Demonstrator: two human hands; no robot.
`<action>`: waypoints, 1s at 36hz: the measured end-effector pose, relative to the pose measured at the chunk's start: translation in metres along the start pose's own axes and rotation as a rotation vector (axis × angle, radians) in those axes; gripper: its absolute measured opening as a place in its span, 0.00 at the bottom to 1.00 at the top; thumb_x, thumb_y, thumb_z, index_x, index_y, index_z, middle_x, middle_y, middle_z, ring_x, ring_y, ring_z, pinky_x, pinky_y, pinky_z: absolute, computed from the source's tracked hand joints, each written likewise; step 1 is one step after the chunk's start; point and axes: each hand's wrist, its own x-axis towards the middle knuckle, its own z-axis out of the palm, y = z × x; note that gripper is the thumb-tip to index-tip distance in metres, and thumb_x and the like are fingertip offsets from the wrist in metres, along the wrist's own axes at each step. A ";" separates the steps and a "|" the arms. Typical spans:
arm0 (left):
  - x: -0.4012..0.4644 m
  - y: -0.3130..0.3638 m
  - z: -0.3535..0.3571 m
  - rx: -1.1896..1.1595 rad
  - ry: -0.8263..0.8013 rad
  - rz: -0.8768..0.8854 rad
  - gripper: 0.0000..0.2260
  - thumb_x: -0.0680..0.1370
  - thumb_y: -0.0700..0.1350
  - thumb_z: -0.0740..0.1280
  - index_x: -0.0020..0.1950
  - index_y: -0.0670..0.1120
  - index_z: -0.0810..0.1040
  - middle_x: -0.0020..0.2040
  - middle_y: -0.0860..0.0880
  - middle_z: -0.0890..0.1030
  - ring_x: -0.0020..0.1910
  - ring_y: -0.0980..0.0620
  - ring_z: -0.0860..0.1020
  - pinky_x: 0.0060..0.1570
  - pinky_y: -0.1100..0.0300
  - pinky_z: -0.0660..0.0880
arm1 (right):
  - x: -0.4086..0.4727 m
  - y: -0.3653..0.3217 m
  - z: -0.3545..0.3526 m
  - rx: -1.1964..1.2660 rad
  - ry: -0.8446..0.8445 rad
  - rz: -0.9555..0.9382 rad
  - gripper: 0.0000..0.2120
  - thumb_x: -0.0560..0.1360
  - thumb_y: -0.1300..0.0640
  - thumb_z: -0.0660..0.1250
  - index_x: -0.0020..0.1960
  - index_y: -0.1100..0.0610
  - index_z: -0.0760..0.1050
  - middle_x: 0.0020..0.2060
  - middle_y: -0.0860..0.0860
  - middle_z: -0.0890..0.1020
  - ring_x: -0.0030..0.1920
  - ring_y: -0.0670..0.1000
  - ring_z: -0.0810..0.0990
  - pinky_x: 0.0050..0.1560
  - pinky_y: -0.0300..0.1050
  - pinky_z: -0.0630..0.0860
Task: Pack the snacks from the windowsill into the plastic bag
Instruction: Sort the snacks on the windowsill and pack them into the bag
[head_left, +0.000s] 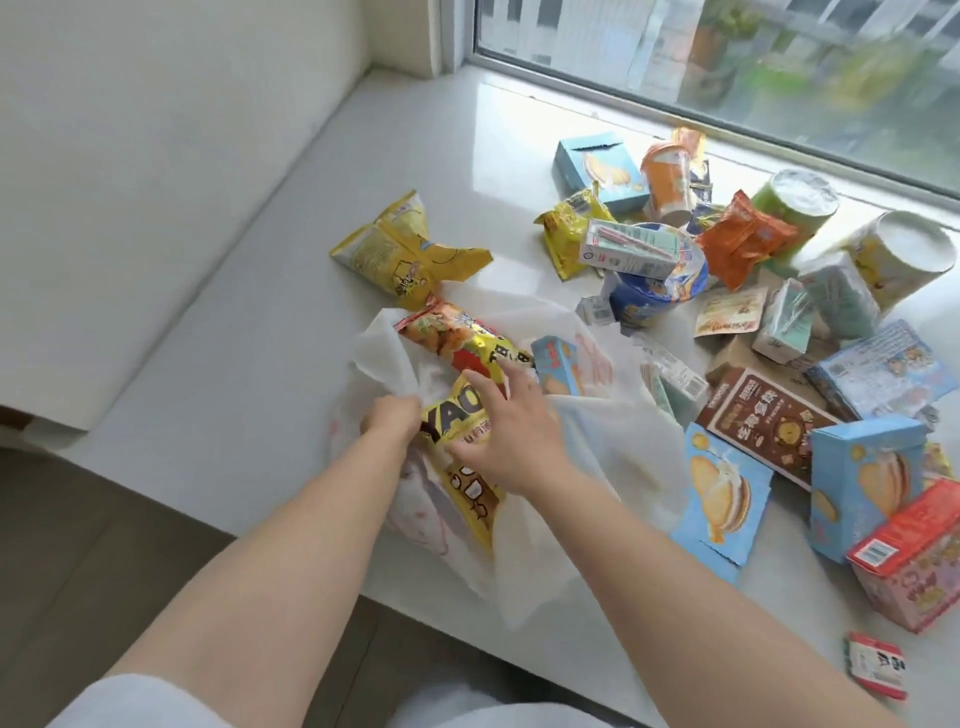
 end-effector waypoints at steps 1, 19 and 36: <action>-0.005 0.001 -0.003 0.001 0.032 0.036 0.18 0.75 0.46 0.59 0.60 0.39 0.76 0.55 0.37 0.79 0.51 0.36 0.79 0.50 0.47 0.78 | 0.006 -0.002 0.003 -0.098 -0.048 -0.006 0.41 0.67 0.37 0.66 0.75 0.42 0.52 0.75 0.49 0.49 0.75 0.55 0.47 0.71 0.62 0.57; -0.013 -0.008 -0.091 -0.668 0.444 0.097 0.13 0.75 0.38 0.58 0.59 0.45 0.71 0.56 0.44 0.74 0.52 0.43 0.74 0.51 0.55 0.72 | 0.031 0.014 0.007 -0.644 -0.496 -0.221 0.48 0.62 0.41 0.73 0.75 0.51 0.53 0.69 0.53 0.61 0.68 0.55 0.64 0.66 0.52 0.62; 0.000 -0.011 -0.044 0.972 0.107 0.473 0.36 0.72 0.64 0.65 0.73 0.48 0.58 0.61 0.47 0.76 0.59 0.45 0.75 0.52 0.53 0.71 | 0.097 -0.020 0.025 -0.469 -0.224 -0.176 0.32 0.74 0.53 0.64 0.74 0.54 0.54 0.67 0.55 0.69 0.67 0.57 0.67 0.62 0.51 0.67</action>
